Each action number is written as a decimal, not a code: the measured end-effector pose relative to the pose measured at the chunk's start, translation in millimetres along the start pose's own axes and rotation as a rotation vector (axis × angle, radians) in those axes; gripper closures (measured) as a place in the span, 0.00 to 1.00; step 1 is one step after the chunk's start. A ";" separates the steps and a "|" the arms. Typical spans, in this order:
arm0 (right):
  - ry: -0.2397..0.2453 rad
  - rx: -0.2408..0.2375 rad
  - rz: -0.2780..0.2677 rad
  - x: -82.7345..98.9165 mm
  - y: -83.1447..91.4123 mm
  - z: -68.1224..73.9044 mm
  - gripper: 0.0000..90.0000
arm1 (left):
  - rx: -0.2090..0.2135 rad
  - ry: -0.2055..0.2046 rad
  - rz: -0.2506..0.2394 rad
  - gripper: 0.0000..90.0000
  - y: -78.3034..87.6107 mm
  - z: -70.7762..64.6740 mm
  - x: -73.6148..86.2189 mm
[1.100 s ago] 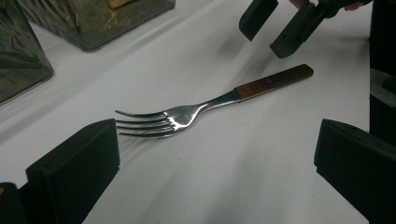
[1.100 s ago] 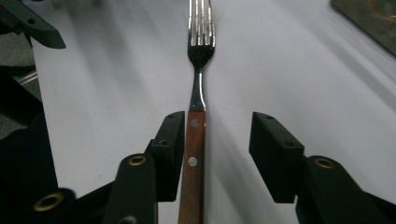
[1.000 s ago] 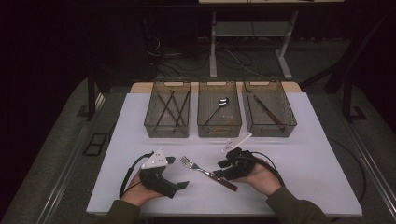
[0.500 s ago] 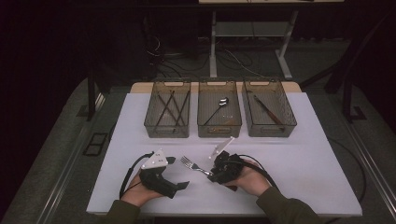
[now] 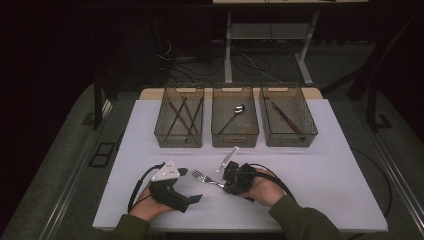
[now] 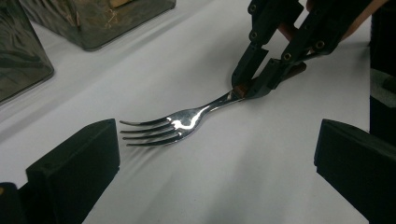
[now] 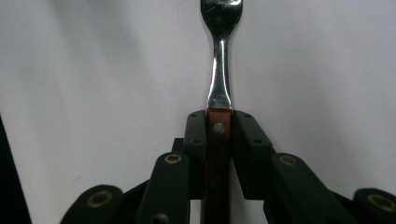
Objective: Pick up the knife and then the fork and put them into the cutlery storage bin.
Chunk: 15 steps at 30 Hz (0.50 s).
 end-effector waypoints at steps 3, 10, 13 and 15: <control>0.001 -0.010 0.072 -4.3 -1.1 -0.7 0.84 | 0.001 0.000 0.001 0.00 -0.1 -0.1 0.2; 0.016 -0.005 0.230 -13.5 -5.2 -2.2 0.84 | -0.008 0.016 -0.007 0.00 0.9 0.2 -0.2; 0.024 -0.002 0.287 -16.8 -7.2 -2.3 0.85 | -0.008 0.009 0.003 0.00 0.8 0.4 0.7; 0.031 0.008 0.325 -18.7 -7.6 -1.0 0.85 | -0.006 0.003 0.003 0.00 0.9 0.4 0.5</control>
Point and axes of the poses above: each handheld gripper's, and its own axes: y roughly backward along the jaws, x roughly out of its underside, z roughly to its left, the point moved 8 cm from there along -y, roughly forward along the jaws, and after that the axes turned 3 degrees about -z, right-handed, at the moved point
